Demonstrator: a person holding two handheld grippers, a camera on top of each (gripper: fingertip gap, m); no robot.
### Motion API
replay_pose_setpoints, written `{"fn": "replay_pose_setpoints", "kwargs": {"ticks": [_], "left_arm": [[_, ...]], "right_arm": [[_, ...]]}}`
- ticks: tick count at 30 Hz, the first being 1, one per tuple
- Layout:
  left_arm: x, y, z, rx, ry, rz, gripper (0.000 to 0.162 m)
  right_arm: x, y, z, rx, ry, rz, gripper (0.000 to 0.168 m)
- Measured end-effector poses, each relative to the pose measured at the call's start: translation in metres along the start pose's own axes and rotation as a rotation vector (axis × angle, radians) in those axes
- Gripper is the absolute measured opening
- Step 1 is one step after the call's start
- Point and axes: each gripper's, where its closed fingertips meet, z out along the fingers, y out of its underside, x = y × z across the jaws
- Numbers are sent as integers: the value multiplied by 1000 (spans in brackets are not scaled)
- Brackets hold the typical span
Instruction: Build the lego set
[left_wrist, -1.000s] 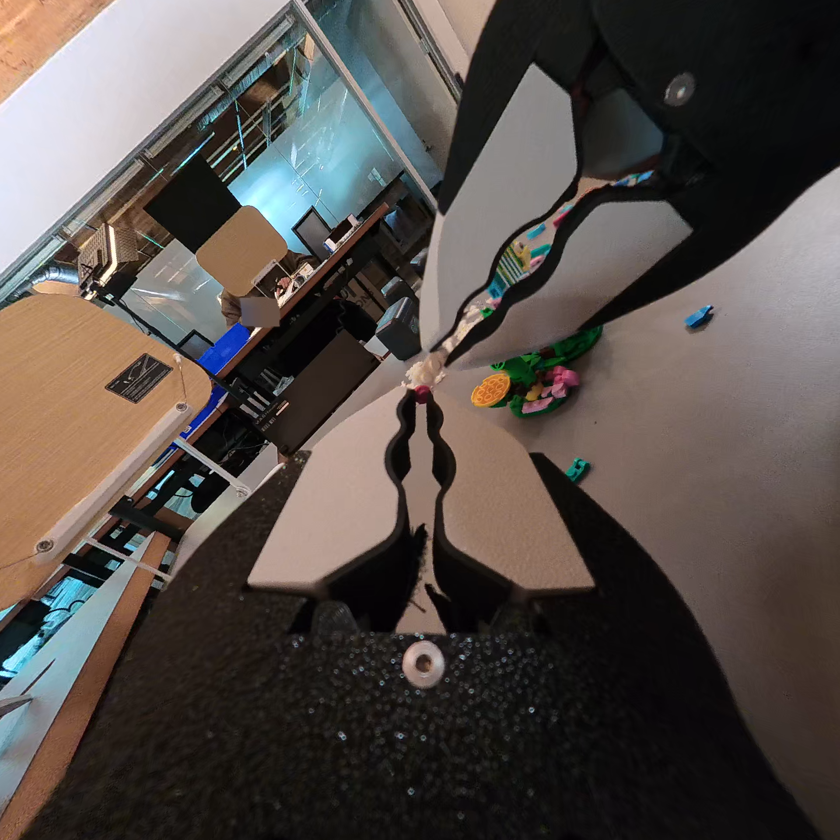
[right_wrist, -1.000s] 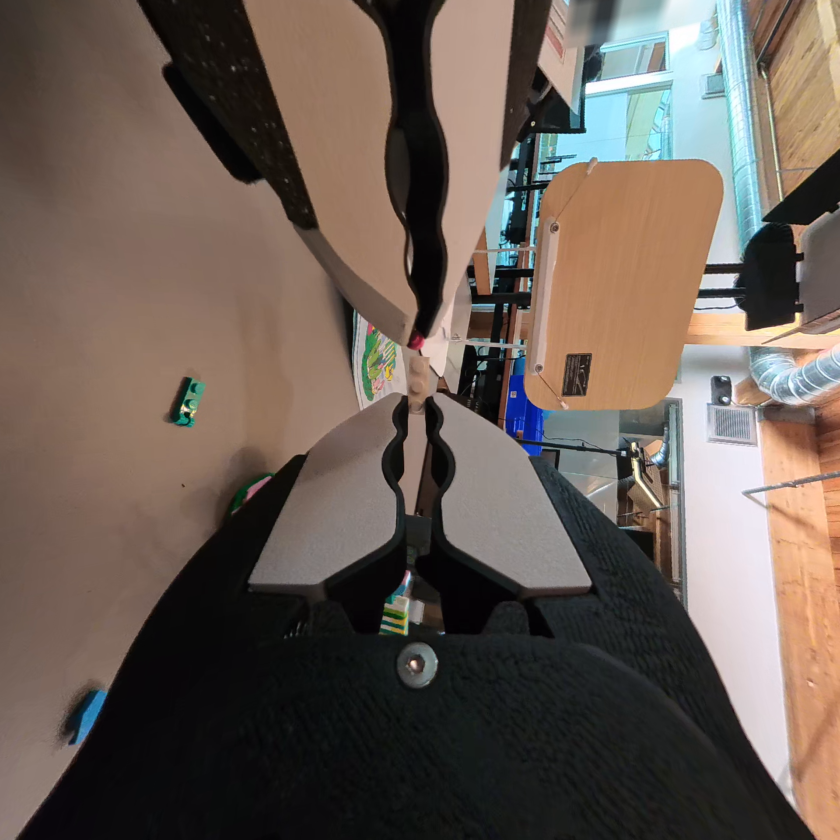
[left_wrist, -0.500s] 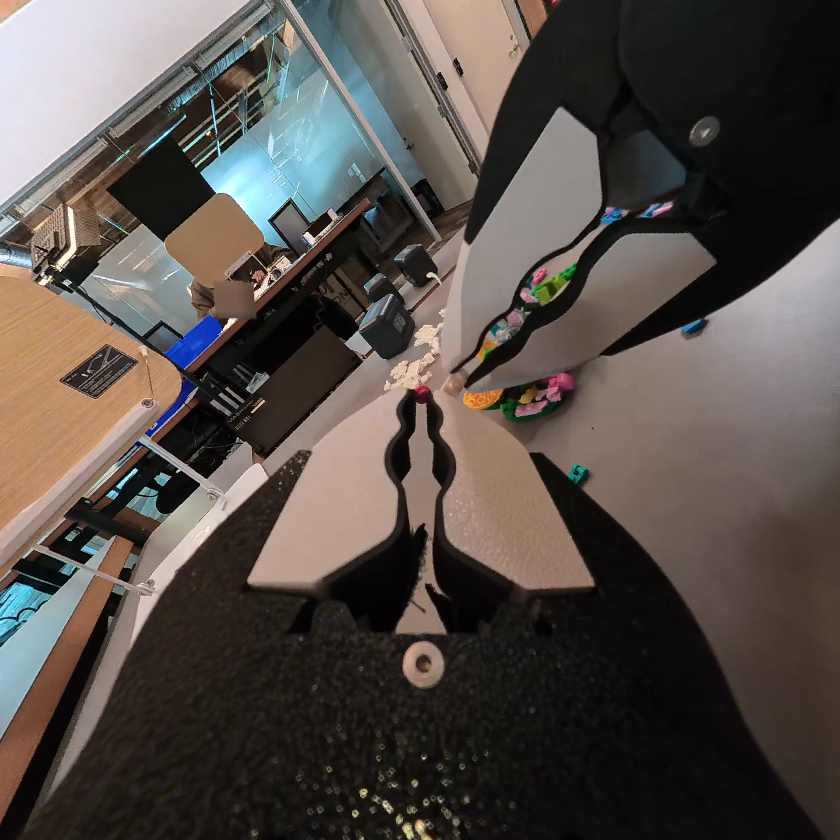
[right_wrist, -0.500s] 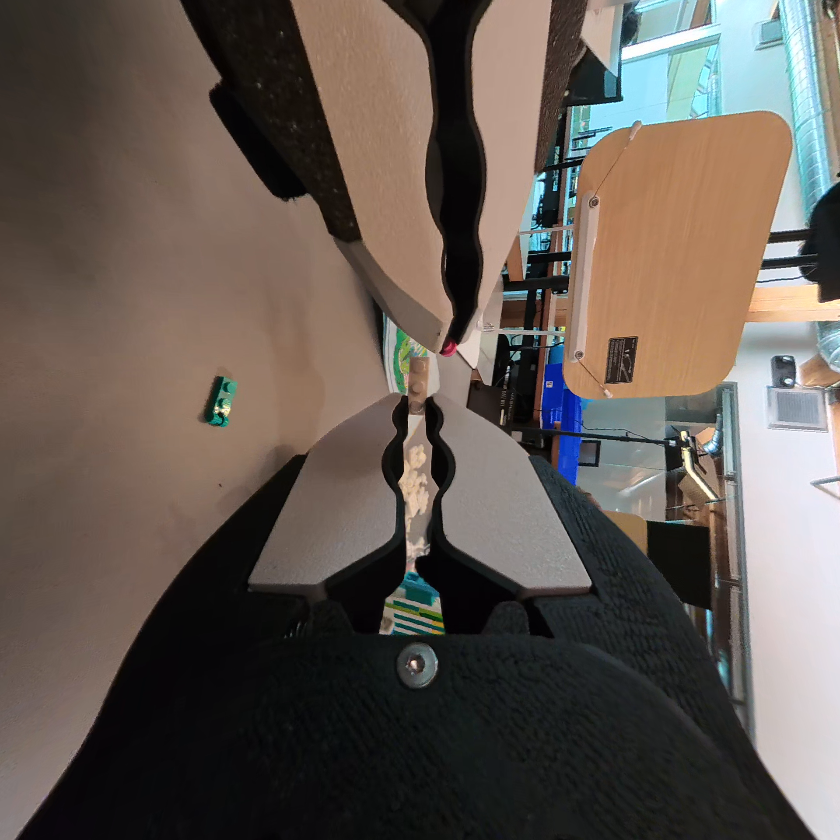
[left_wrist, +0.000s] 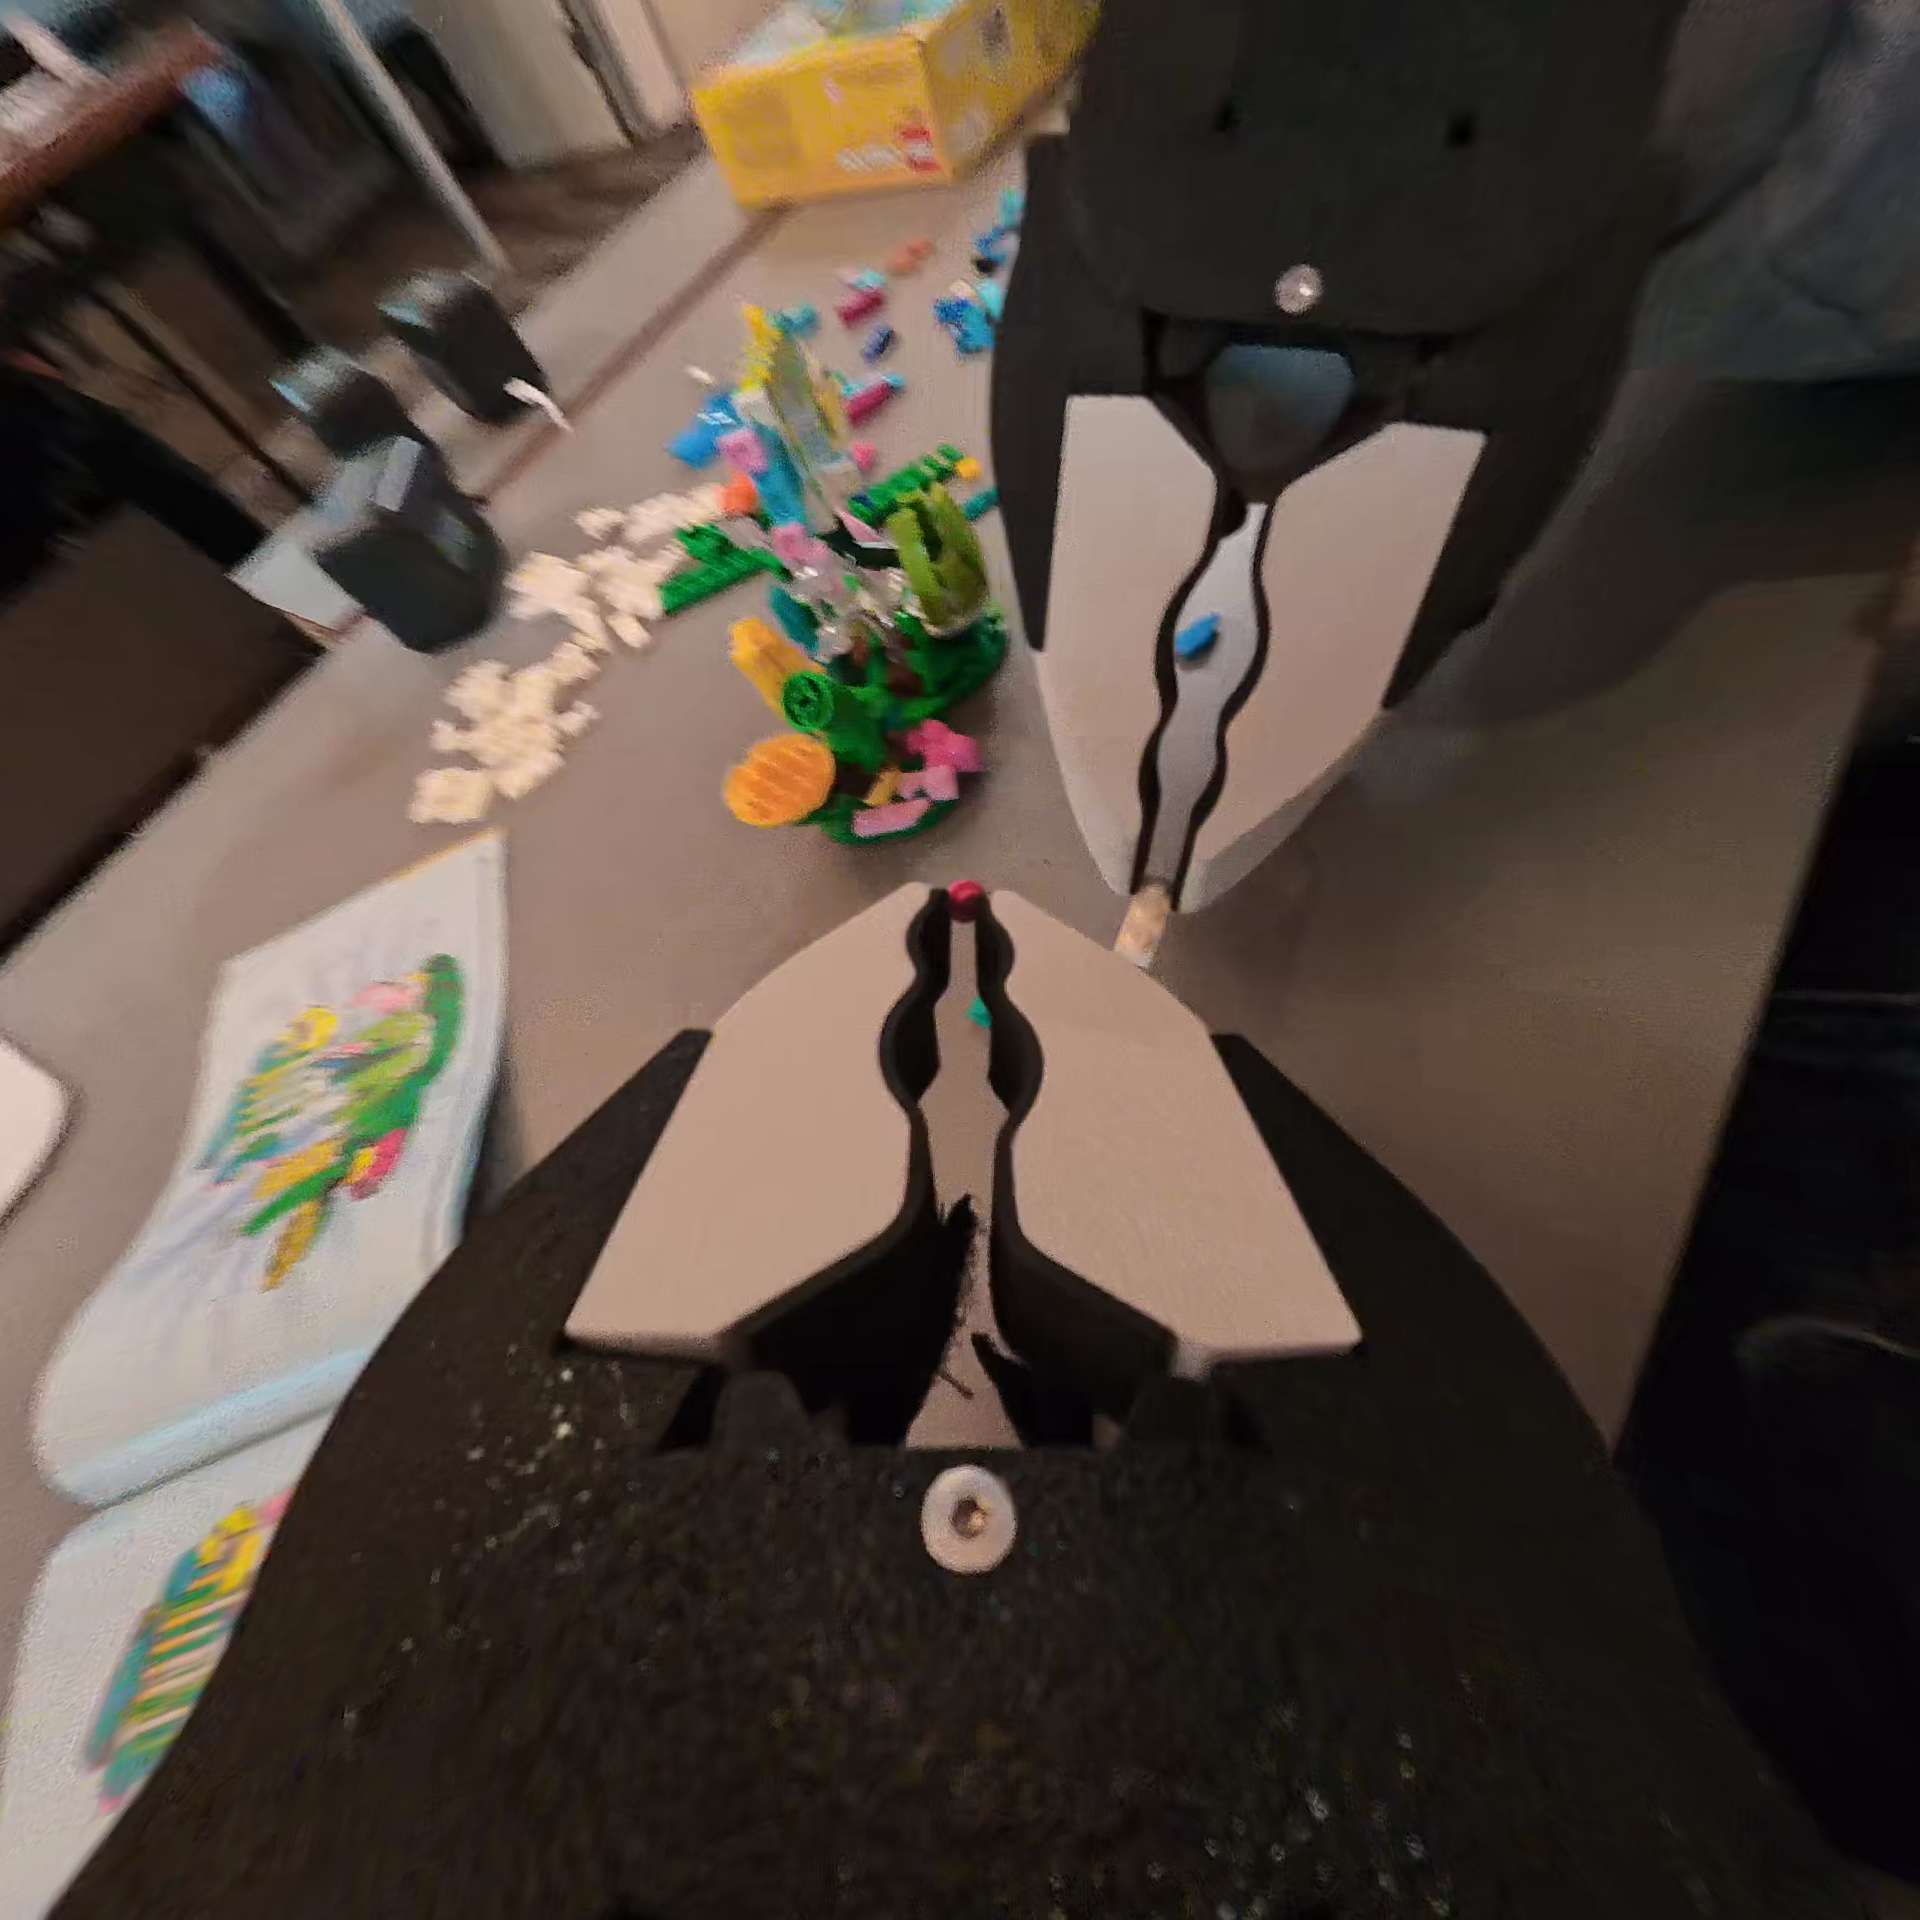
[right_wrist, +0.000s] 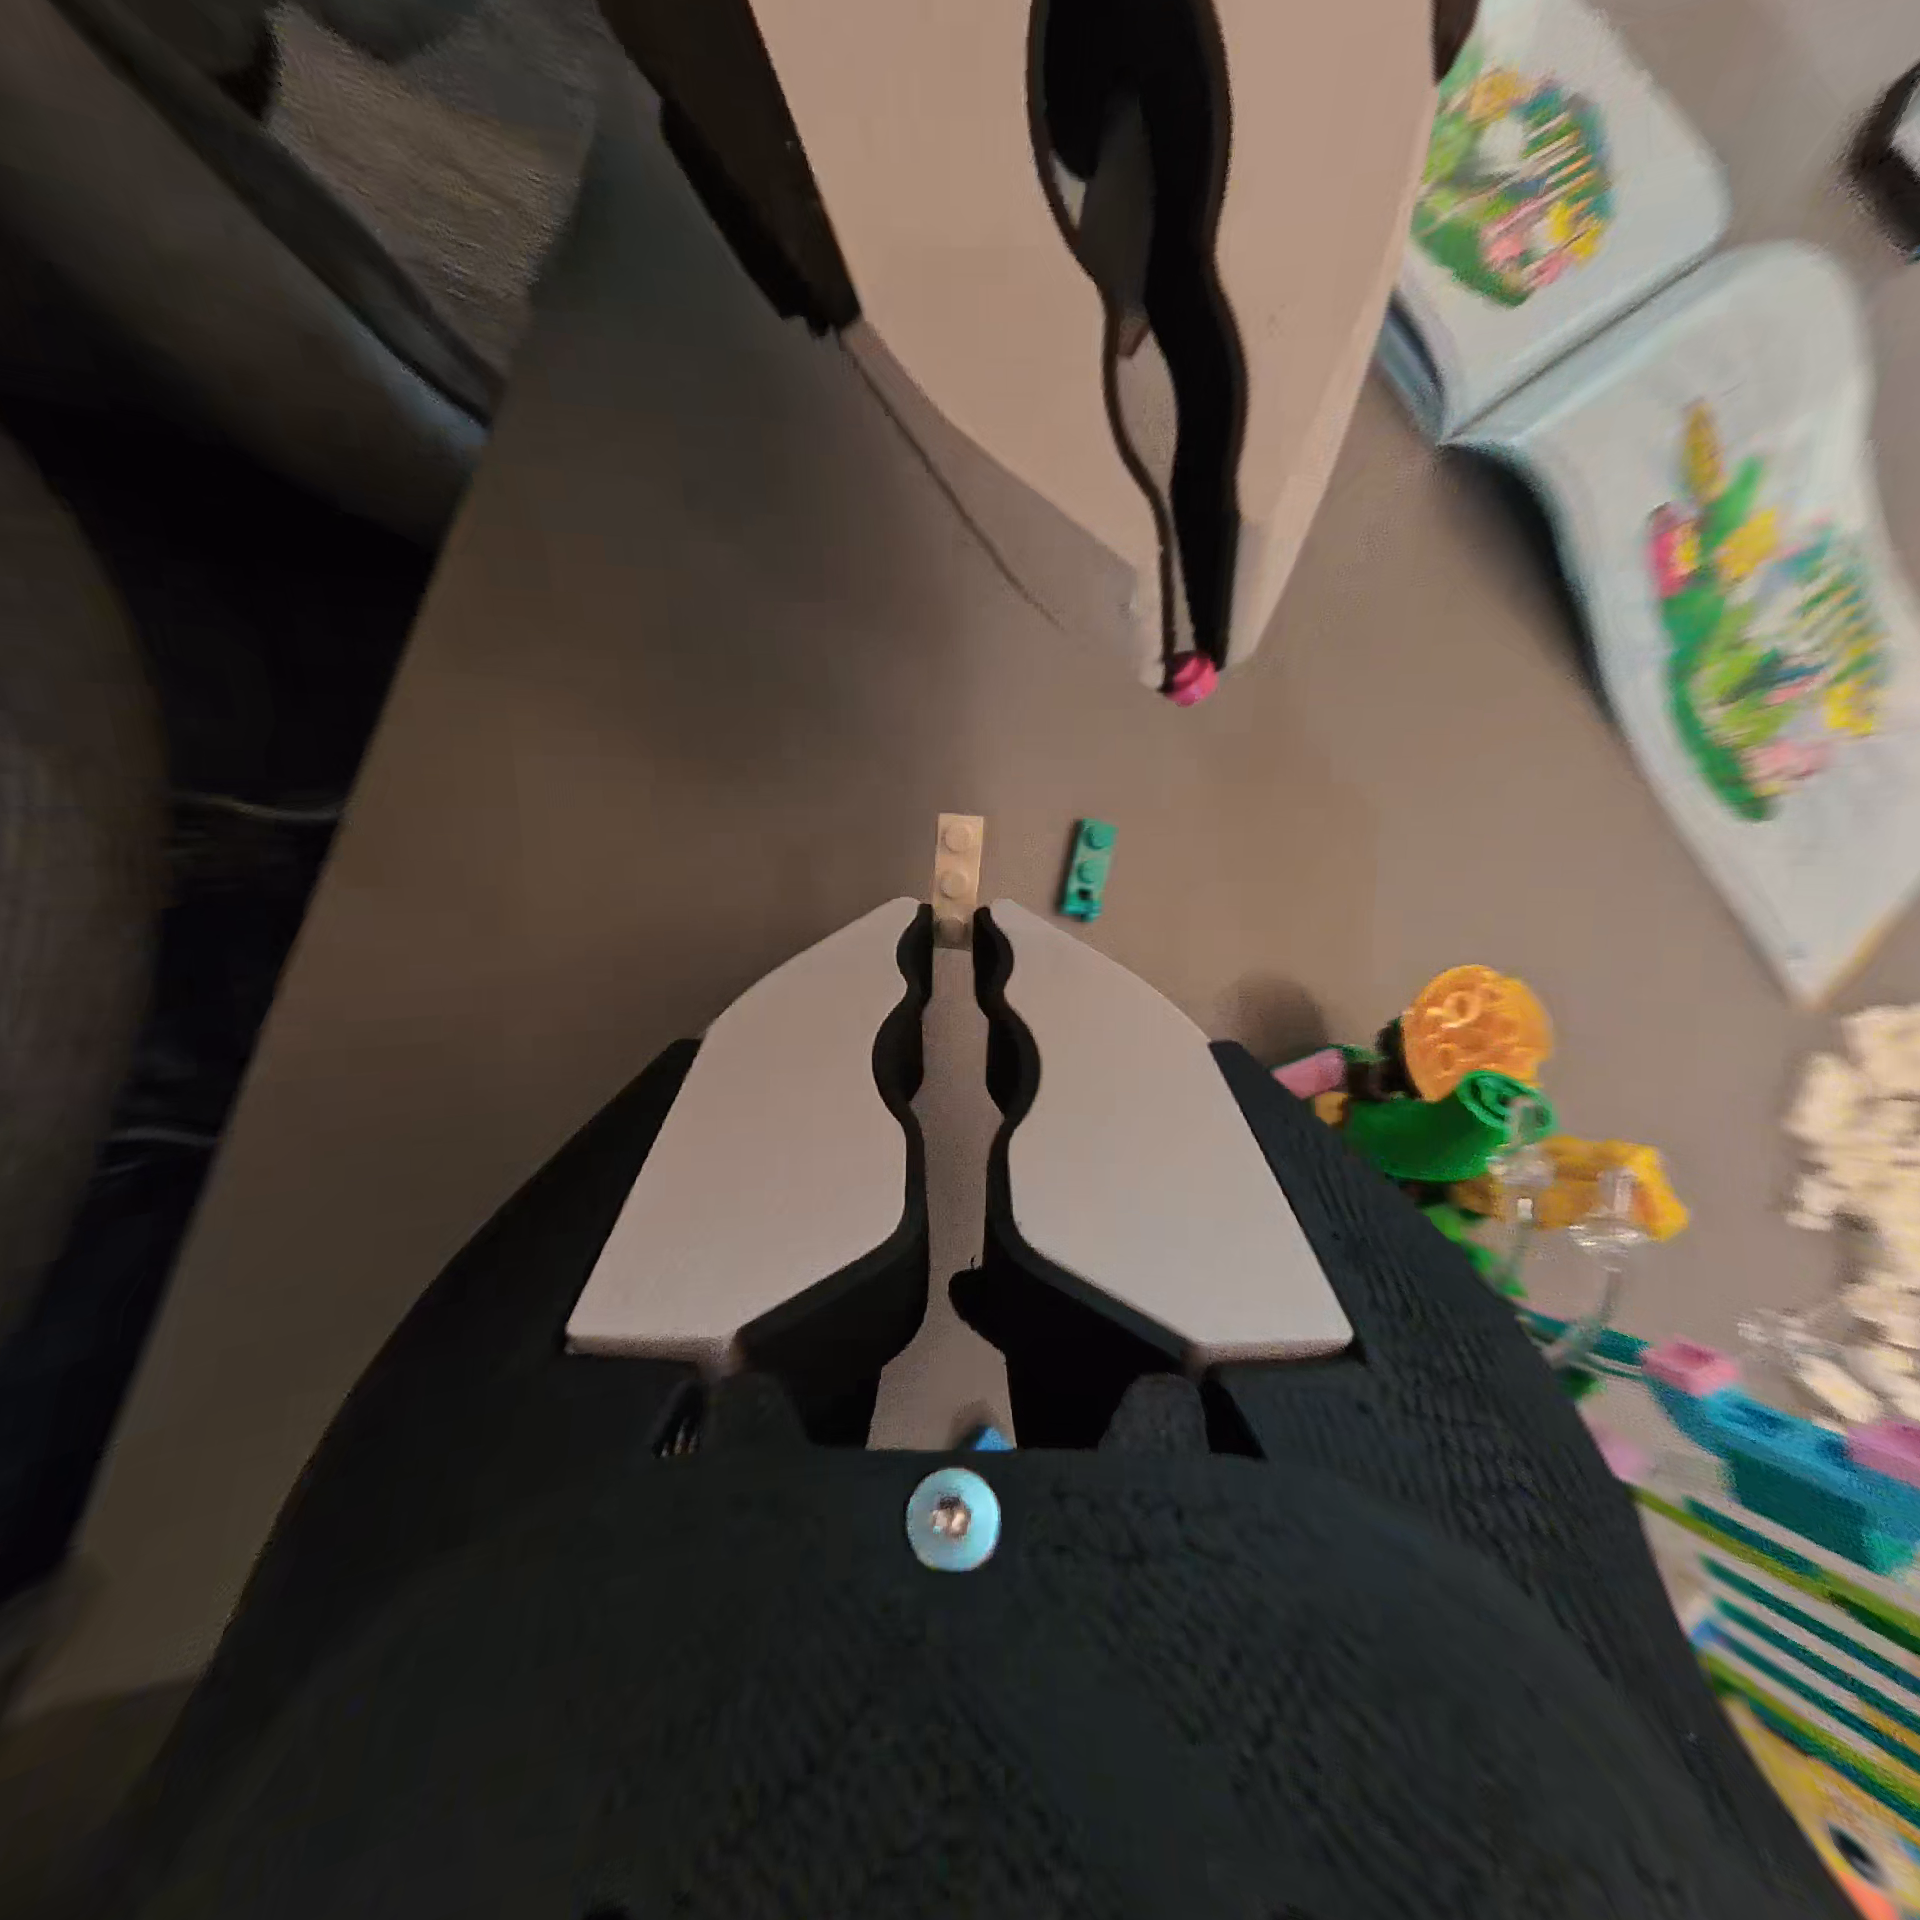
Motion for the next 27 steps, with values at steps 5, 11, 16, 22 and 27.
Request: {"fn": "replay_pose_setpoints", "kwargs": {"ticks": [5, 11, 16, 22, 27], "left_arm": [[23, 11, 10, -92, 159, -77, 4], [42, 22, 20, -203, 278, -84, 5], [46, 29, 26, -263, 324, -90, 5], [48, 34, 31, -333, 378, -173, 4], [49, 35, 32, -392, 427, -205, 5]], "right_arm": [[-5, 11, 2, -27, -82, 75, 6], [-7, 23, 9, -91, -90, 66, 6], [-8, 26, 11, -105, -89, 62, 6], [-7, 26, 11, -95, -91, 65, 6], [-7, 25, 11, -95, -80, 48, 6]]}}
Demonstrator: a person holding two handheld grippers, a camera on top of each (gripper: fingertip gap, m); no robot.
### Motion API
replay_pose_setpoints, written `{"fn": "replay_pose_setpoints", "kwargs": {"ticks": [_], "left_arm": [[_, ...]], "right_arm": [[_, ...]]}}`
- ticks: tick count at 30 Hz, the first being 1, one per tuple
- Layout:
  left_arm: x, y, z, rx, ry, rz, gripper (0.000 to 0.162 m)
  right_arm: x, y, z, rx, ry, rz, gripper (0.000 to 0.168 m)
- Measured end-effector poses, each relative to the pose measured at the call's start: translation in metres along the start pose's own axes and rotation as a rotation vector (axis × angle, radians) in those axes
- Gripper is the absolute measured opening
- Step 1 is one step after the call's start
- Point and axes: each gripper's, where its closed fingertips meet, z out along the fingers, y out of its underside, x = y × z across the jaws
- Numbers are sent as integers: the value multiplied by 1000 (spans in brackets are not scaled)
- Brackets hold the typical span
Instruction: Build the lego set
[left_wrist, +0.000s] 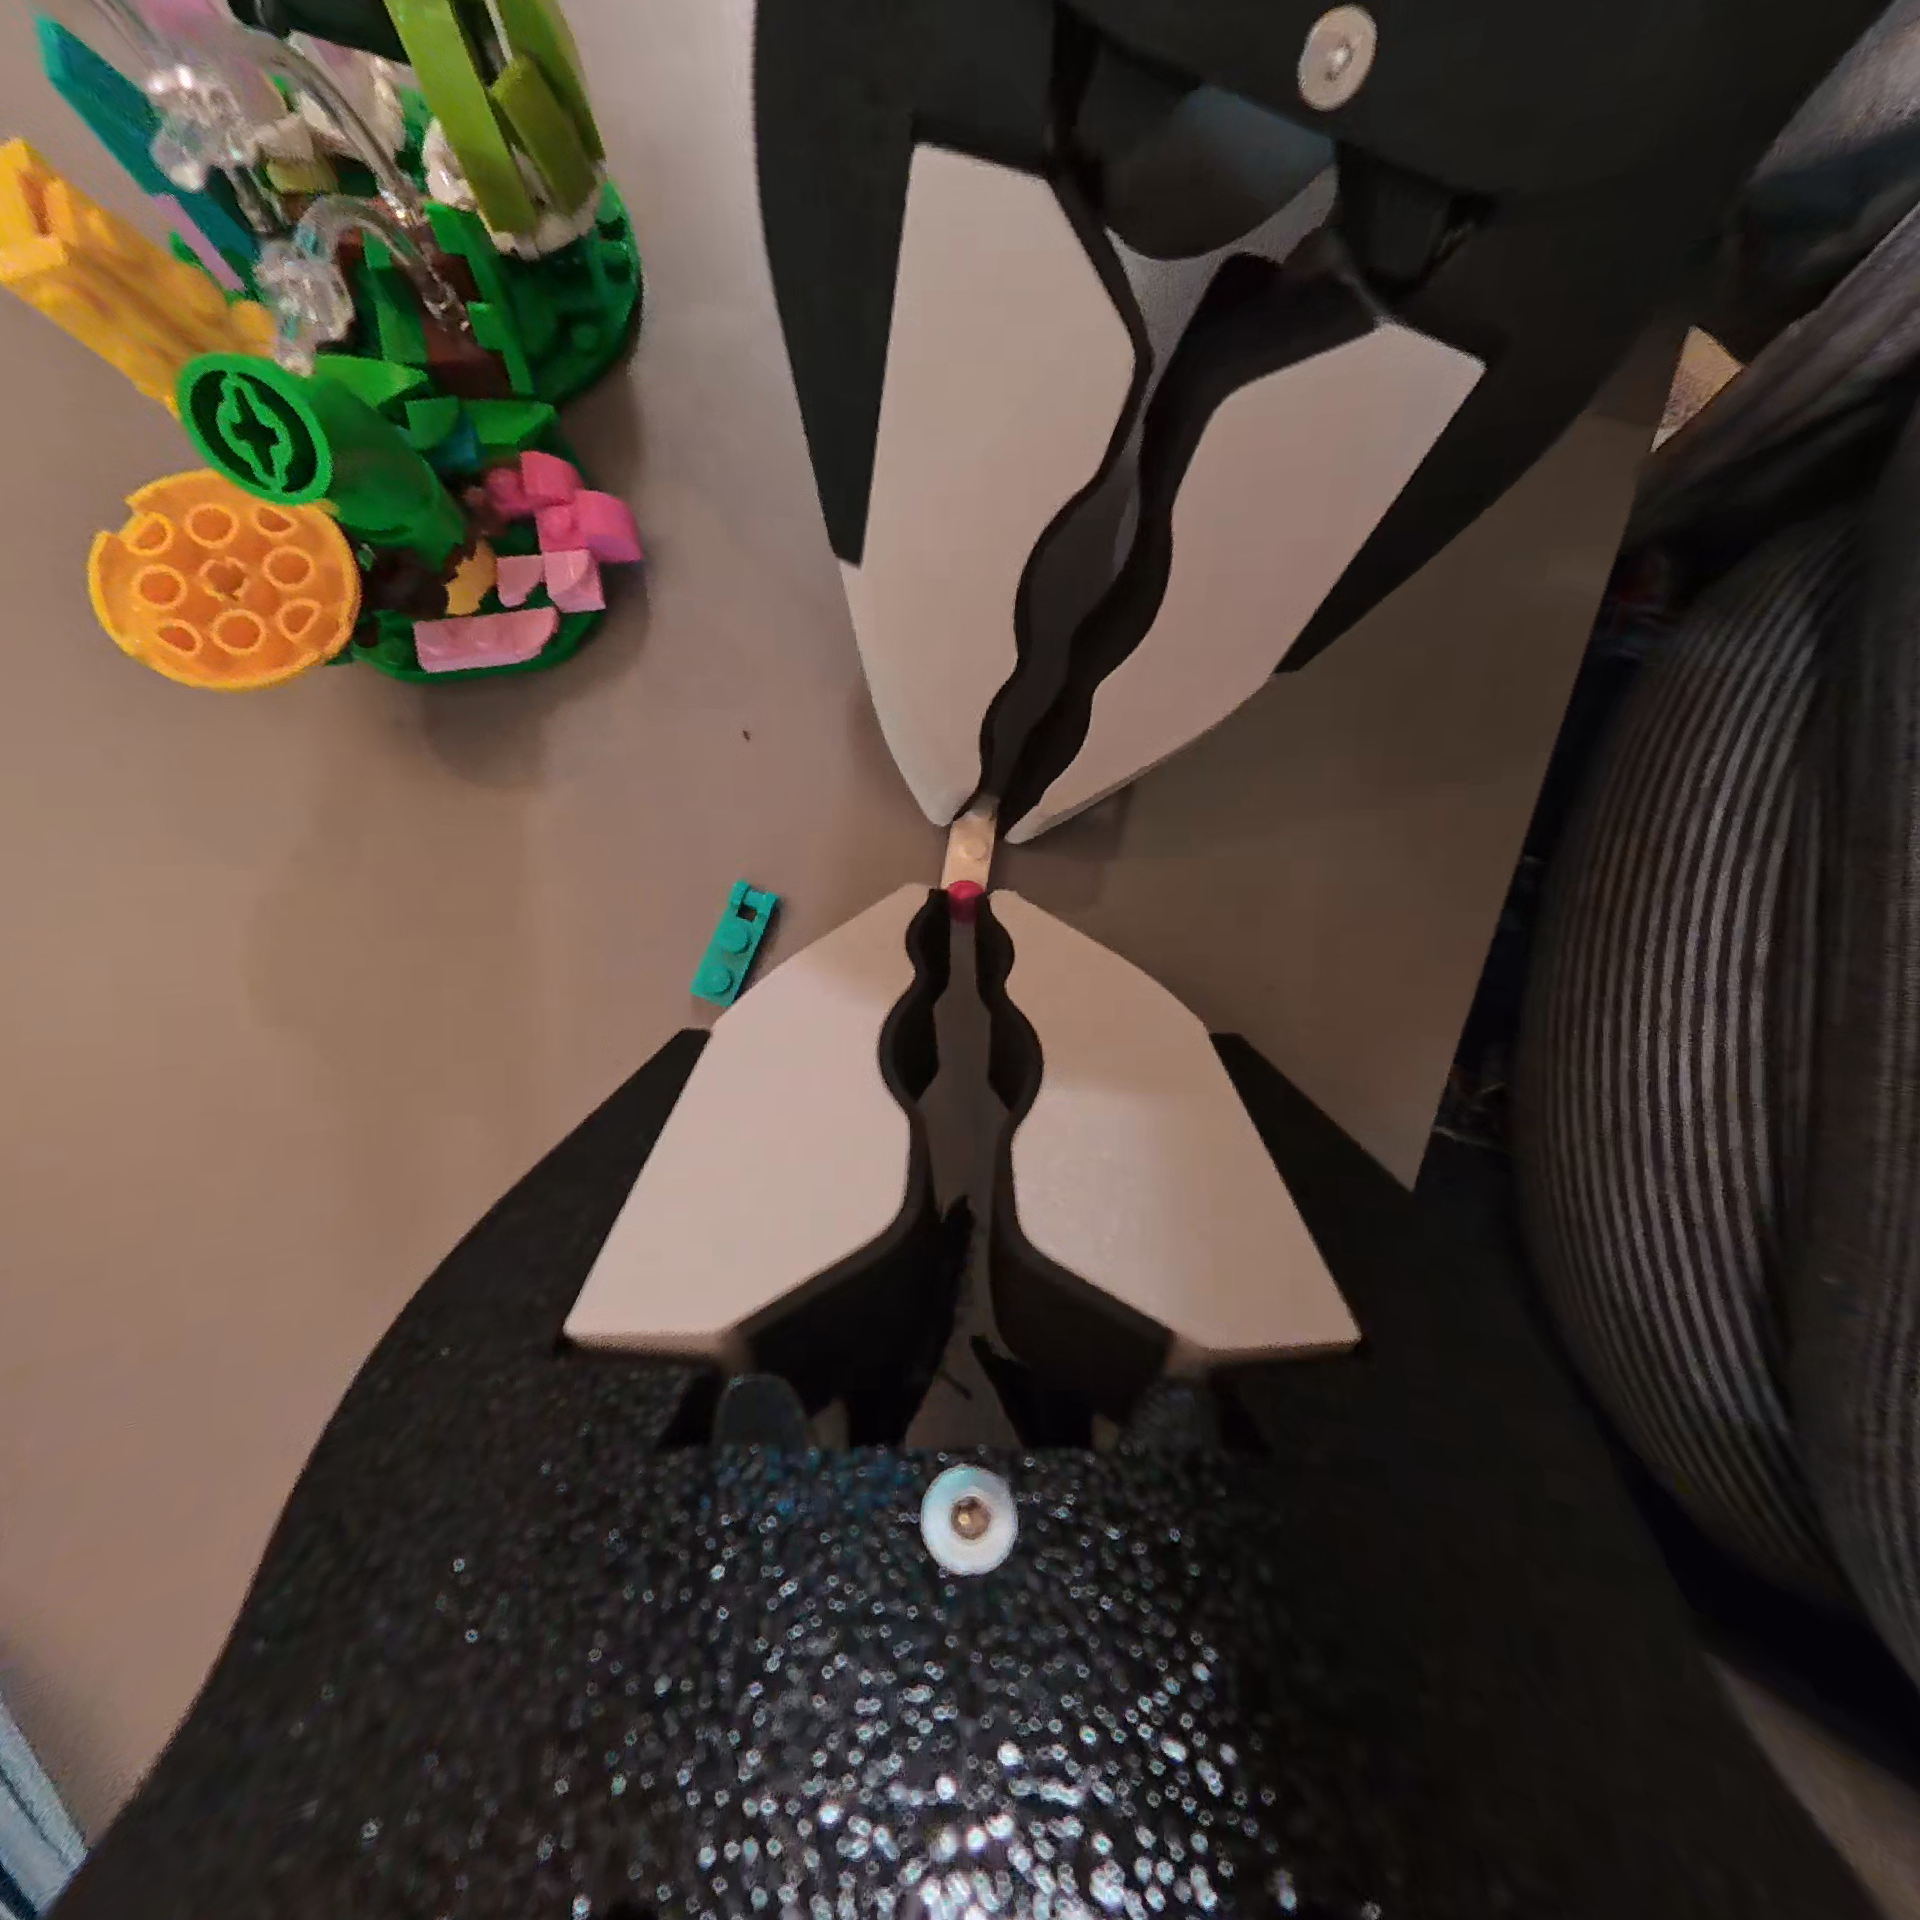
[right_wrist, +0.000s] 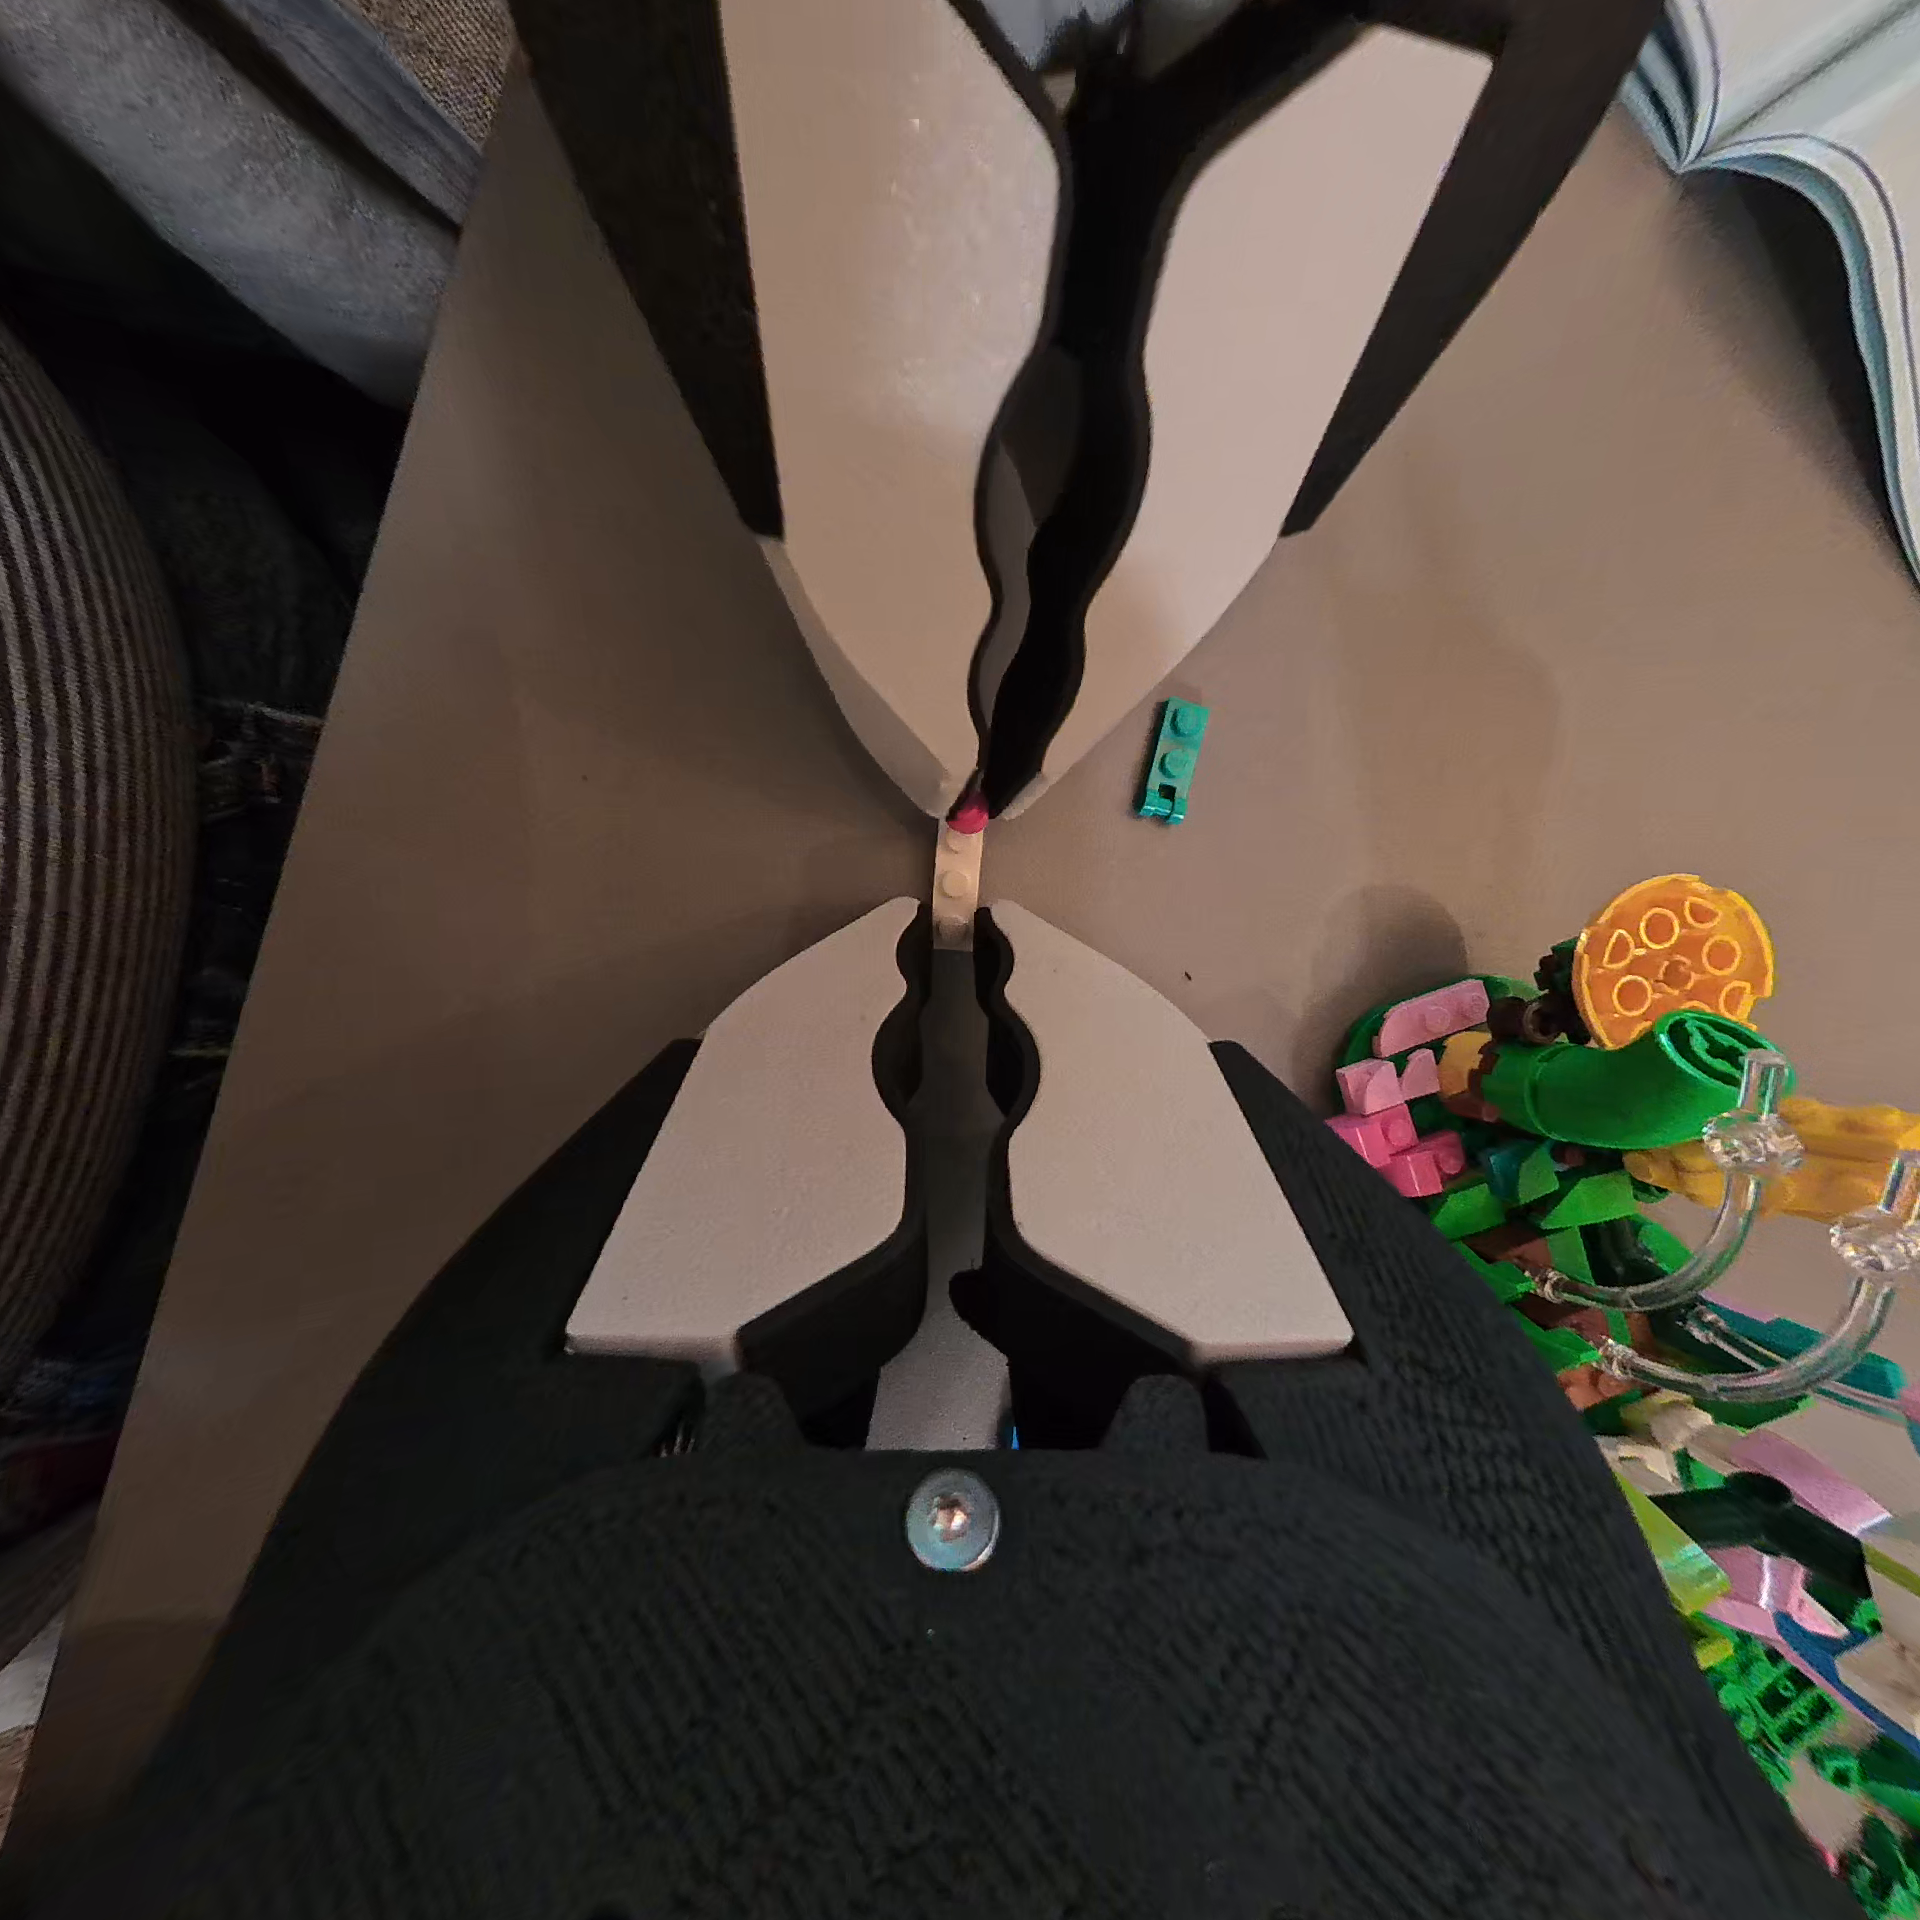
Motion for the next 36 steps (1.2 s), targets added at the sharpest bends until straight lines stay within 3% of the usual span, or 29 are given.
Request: {"fn": "replay_pose_setpoints", "kwargs": {"ticks": [36], "left_arm": [[0, 5, 4, -253, 176, -177, 5]], "right_arm": [[1, -2, 1, 35, 24, -19, 6]]}}
